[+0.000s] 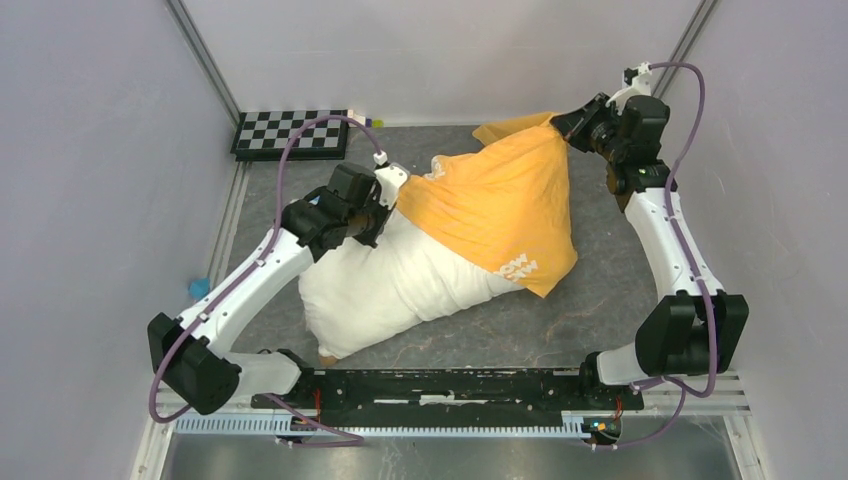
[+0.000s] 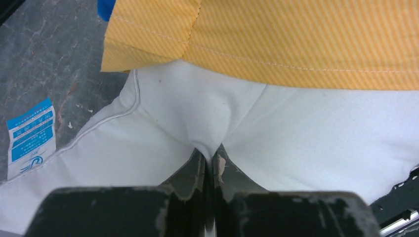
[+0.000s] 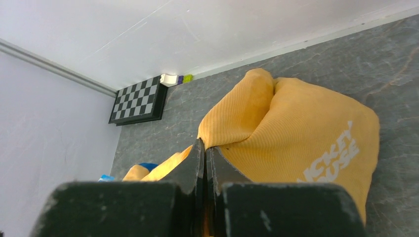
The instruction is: Remove the pillowcase from the pillow
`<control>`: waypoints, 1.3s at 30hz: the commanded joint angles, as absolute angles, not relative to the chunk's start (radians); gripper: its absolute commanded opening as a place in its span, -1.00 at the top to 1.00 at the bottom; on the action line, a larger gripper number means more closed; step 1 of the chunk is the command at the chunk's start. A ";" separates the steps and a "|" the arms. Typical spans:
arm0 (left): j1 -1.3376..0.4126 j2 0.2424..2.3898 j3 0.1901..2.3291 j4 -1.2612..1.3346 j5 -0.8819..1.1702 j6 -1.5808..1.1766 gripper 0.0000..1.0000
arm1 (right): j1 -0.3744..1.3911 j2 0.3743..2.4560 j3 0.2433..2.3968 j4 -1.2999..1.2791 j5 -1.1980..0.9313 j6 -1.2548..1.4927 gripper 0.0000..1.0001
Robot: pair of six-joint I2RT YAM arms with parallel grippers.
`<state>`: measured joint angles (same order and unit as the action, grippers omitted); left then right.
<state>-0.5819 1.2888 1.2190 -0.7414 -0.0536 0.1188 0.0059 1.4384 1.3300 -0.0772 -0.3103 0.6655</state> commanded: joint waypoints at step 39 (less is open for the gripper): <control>-0.422 1.090 1.262 -0.502 -1.050 0.011 0.95 | -0.500 1.116 1.249 -0.152 0.296 0.750 1.00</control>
<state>-0.4355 1.1034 1.1381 -0.5991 -0.9230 0.0628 -0.4892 1.1343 1.1786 -0.1974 0.2161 0.7879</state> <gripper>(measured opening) 0.051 0.006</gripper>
